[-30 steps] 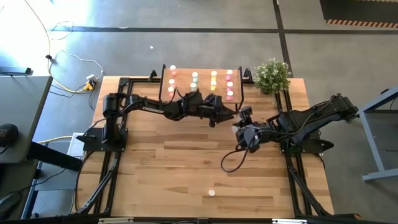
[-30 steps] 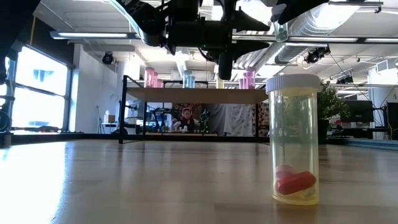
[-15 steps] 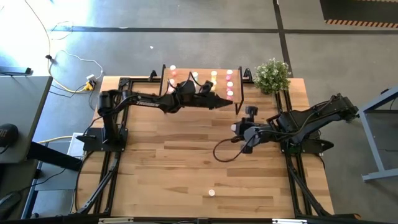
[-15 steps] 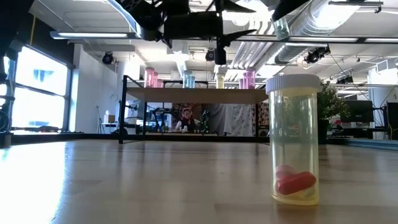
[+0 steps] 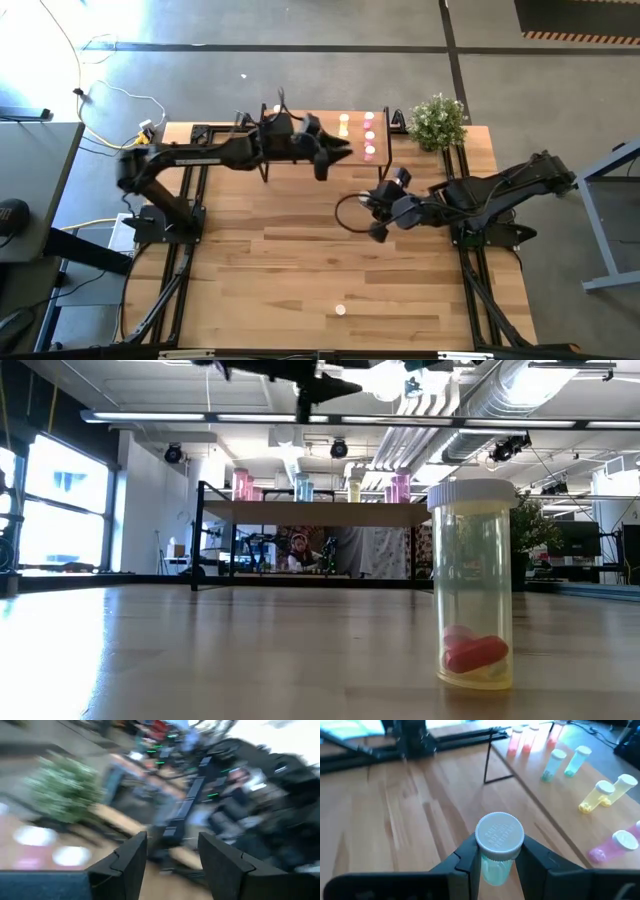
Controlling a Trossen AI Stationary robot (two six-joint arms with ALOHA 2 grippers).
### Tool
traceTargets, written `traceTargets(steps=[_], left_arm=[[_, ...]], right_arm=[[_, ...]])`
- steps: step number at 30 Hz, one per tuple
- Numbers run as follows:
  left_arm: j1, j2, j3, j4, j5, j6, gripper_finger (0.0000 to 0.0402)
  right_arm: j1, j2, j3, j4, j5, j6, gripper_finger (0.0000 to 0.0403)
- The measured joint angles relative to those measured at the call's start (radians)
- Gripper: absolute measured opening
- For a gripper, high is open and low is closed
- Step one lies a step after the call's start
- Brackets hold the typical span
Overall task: Pick and place medicine bottles onto shelf by color
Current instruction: Put the blue pill bottle on the shelf aligned with the other blue pill bottle
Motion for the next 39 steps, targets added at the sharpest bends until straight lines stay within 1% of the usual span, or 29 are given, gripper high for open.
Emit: traceTargets(steps=[3,5,9,12,16,18,22,25,29,32,36,39], left_arm=[[-0.004,-0.082,0.0,-0.141,-0.123,0.173,0.0168],[-0.009,-0.134,0.0,-0.216,-0.183,0.241,0.0168],[-0.006,-0.233,-0.016,-0.295,-0.227,0.288,0.0168],[0.001,-0.316,-0.073,-0.3,-0.246,0.276,0.0168],[0.003,-0.437,-0.2,-0.299,-0.324,0.277,0.0168],[0.002,-0.489,-0.266,-0.298,-0.34,0.275,0.0168],[0.001,-0.565,-0.374,-0.26,-0.375,0.296,0.0168],[0.001,-0.598,-0.431,-0.236,-0.393,0.289,0.0168],[0.001,-0.632,-0.481,-0.229,-0.446,0.308,0.0168],[0.001,-0.649,-0.487,-0.244,-0.509,0.338,0.0168],[0.003,-0.673,-0.486,-0.247,-0.571,0.377,0.0168],[0.015,-0.686,-0.486,-0.248,-0.583,0.393,0.0168]], right_arm=[[-0.009,0.014,0.0,0.048,0.029,0.029,0.0087],[-0.02,0.028,0.0,0.082,0.037,0.044,0.0087],[-0.047,0.073,0.0,0.179,0.052,0.047,0.0087],[-0.072,0.112,0.0,0.27,0.054,0.03,0.0087],[-0.107,0.165,0.0,0.412,0.06,-0.025,0.0087],[-0.128,0.195,0.0,0.481,0.058,-0.064,0.0087],[-0.175,0.245,0.0,0.613,0.031,-0.15,0.0087],[-0.215,0.28,0.0,0.702,-0.003,-0.195,0.0087],[-0.267,0.317,0.0,0.835,-0.04,-0.256,0.0088],[-0.305,0.336,0.0,0.902,-0.06,-0.315,0.0088],[-0.35,0.334,0.001,0.918,-0.077,-0.333,0.0088],[-0.376,0.337,0.051,0.886,-0.096,-0.415,0.0088]])
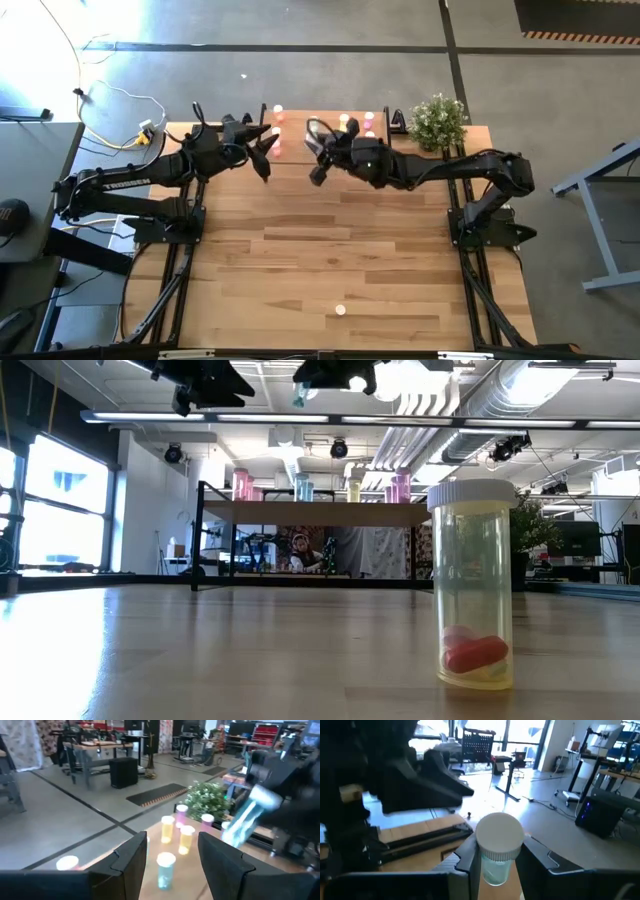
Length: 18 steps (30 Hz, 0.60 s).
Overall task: Pick and place medicine bottles onto shelf by color
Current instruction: Put the blue pill bottle on the shelf aligned with the other blue pill bottle
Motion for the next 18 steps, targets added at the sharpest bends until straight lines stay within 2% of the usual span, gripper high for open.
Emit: traceTargets(steps=[5,14,18], left_arm=[[0.027,-0.003,0.0,-0.017,-0.002,0.0,0.0168],[0.052,-0.004,0.0,-0.041,-0.001,-0.019,0.0168],[0.053,-0.004,0.0,-0.041,0.001,-0.018,0.0168]], right_arm=[[-0.046,0.013,0.089,-0.113,-0.03,-0.011,0.0088],[-0.1,0.081,0.064,-0.188,-0.159,0.063,0.0088],[-0.103,0.132,0.063,-0.181,-0.167,0.061,0.0088]])
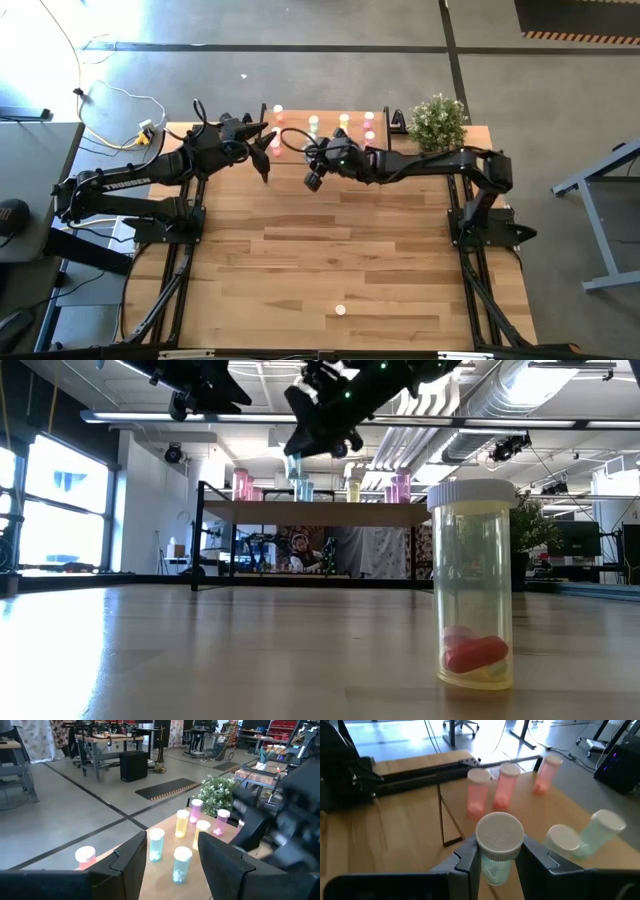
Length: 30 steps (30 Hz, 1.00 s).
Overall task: Pick and place medicine bottles onto shelf by color
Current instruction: Put the blue pill bottle on the shelf aligned with the other blue pill bottle
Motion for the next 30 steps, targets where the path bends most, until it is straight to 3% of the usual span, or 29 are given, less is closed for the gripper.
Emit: traceTargets(steps=[30], left_arm=[[0.0,0.0,0.0,-0.003,0.0,0.0,0.0168]], right_arm=[[-0.077,0.054,0.0,-0.049,-0.044,0.09,0.0088]])
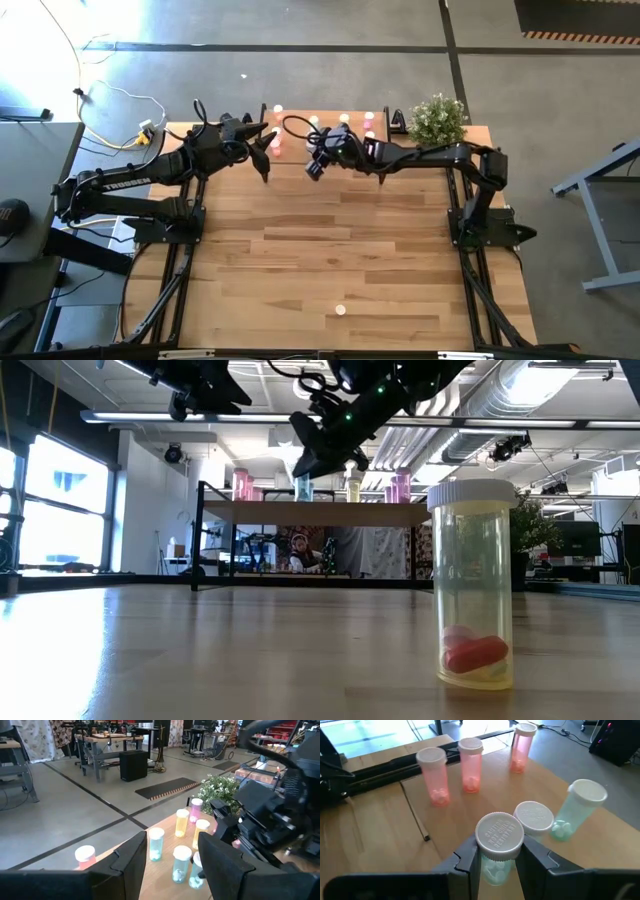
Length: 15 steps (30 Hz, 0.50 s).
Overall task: Pick and place medicine bottles onto shelf by color
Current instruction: Put the blue pill bottle on the shelf aligned with the other blue pill bottle
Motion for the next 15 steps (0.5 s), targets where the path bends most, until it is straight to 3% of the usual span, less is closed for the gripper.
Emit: traceTargets(steps=[15], left_arm=[[0.0,0.0,0.0,0.0,0.0,0.026,0.0168]], right_arm=[[-0.021,0.0,0.0,0.004,-0.01,-0.012,0.0088]])
